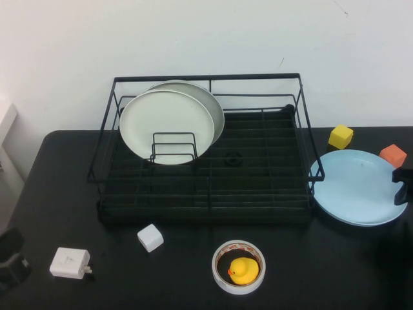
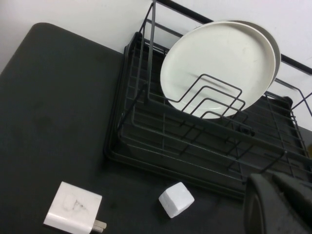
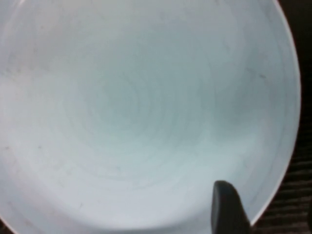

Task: Place plate on rack
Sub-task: Pick up the plate from the table

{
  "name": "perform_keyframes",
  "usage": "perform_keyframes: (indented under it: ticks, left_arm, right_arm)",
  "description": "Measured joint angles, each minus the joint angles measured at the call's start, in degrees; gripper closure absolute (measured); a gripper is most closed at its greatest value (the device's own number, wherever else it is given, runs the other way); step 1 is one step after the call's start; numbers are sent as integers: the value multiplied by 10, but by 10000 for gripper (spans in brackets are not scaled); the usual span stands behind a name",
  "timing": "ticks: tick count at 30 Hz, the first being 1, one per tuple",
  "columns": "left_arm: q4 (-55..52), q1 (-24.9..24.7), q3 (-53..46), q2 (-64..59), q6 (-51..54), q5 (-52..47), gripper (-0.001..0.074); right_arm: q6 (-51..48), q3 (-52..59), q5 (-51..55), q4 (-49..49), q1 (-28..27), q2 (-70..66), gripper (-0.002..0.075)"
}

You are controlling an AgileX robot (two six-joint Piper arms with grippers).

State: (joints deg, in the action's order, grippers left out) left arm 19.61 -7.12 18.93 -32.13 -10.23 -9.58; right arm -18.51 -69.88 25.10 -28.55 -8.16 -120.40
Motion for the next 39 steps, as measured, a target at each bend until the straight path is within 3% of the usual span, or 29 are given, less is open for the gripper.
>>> perform_keyframes:
  ticks: [10, 21, 39]
  left_arm:
    - [0, 0, -6, 0, 9, 25, 738]
    - [0, 0, -6, 0, 10, 27, 737]
    - [0, 0, -6, 0, 14, 33, 738]
  right_arm:
    - [-35, 0, -37, -36, 0, -23, 394]
    - [-51, 0, -106, -40, 0, -23, 529]
    - [-71, -5, -120, -44, 21, -55, 555]
